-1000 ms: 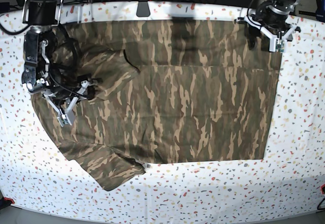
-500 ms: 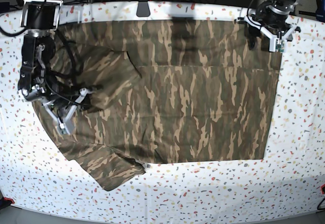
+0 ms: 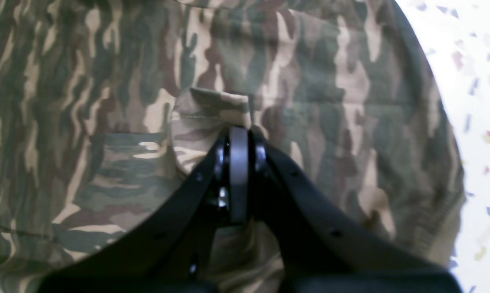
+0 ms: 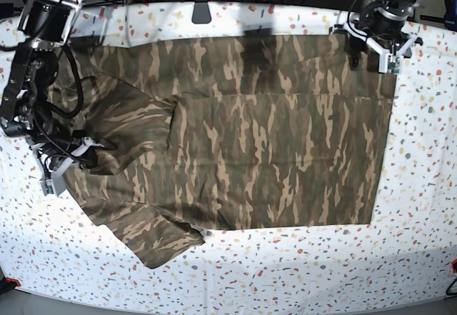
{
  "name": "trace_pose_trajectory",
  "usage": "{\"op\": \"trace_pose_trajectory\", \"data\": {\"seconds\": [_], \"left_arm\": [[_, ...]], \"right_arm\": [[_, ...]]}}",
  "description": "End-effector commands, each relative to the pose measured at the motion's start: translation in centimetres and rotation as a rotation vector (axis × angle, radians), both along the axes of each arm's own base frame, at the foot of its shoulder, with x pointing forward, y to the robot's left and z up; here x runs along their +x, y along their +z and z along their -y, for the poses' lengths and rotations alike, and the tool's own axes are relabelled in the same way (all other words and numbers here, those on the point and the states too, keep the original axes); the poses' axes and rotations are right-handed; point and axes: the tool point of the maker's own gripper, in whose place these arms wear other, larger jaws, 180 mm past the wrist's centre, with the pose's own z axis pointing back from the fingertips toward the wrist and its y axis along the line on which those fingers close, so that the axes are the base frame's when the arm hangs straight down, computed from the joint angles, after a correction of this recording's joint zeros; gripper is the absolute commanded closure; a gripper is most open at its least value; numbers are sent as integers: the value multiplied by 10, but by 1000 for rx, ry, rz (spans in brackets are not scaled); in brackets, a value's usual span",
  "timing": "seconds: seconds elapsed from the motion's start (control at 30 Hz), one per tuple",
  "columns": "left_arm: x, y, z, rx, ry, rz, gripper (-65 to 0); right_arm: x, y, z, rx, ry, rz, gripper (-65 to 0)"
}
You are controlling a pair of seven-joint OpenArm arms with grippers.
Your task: Fold the T-shirt properly
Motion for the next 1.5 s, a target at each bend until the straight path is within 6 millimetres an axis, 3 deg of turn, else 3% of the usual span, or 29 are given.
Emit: {"op": "trace_pose_trajectory", "data": {"seconds": [0.0,0.13,0.23,0.33,0.47,0.63,0.77,0.83,1.0,1.3,1.47], "left_arm": [[-17,-14,-5,35,-3,-92,-341],[-17,-14,-5,35,-3,-91,-341],[-17,-14,-5,35,-3,-92,-341],[-17,-14,-5,35,-3,-92,-341],[-17,-14,-5,35,-3,-92,-341],[-17,-14,-5,35,-3,-91,-341],[-17,-14,-5,35,-3,-91,-341],[-17,-14,-5,35,-2,-91,-341],[-17,-14,-5,35,-3,-91,-341],[-17,-14,-5,35,-3,-92,-341],[-21,-16,-5,13,8,-113,-341]], "right_arm": [[10,19,0,-13,22,61,0],[5,7,-9,-37,60,-4,0],[4,6,-8,-51,61,-11,-247],[8,12,3,-96,50,23,-374],[3,17,20,-143,48,-33,-373],[-18,46,-10,-8,142,21,-268],[-36,73,-22,-60,186,89,-267],[-52,74,-30,-69,222,51,-267],[-102,26,-41,-40,242,-135,-267],[-124,-27,-22,-108,98,-122,-267],[-144,-84,0,-38,16,-294,-267]]}}
